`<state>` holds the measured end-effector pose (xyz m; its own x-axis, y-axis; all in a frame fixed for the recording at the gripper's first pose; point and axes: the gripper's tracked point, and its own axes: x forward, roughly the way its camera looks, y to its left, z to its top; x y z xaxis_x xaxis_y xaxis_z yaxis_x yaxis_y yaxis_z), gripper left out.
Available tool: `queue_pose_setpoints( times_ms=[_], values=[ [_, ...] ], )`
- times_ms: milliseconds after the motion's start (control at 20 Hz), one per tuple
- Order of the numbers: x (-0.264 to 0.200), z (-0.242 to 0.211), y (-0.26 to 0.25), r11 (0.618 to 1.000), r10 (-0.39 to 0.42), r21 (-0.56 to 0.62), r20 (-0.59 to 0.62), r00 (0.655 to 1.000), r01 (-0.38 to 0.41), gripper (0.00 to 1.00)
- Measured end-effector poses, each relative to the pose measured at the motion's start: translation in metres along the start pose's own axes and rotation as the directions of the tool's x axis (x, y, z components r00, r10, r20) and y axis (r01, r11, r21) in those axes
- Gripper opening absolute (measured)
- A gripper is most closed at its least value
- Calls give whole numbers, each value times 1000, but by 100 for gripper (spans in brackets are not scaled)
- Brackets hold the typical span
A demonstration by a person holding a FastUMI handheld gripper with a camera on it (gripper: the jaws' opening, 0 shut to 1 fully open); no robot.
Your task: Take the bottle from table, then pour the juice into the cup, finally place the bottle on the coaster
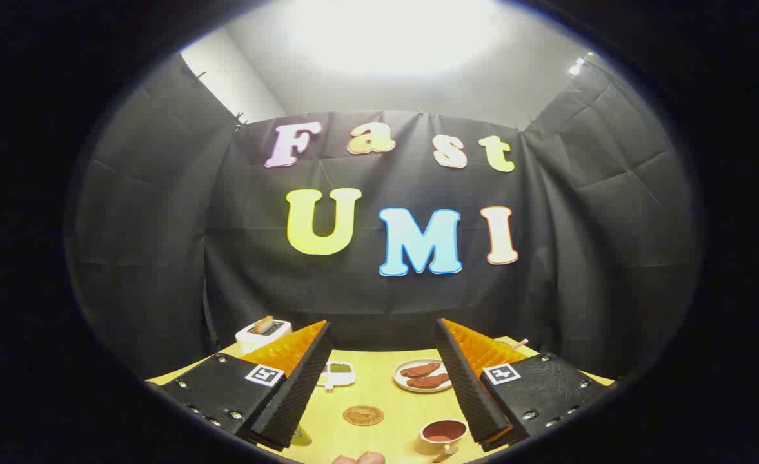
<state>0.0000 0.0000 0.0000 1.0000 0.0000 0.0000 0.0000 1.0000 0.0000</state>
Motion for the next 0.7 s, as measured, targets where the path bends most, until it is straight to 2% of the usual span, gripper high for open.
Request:
queue_pose_setpoints(
  times_ms=[350, 700],
  values=[
    [-6, -10, 38, 996, 83, 28, 3, 997, -83, 97],
    [-12, -12, 41, 997, 69, 35, 7, 998, -70, 97]
  ],
)
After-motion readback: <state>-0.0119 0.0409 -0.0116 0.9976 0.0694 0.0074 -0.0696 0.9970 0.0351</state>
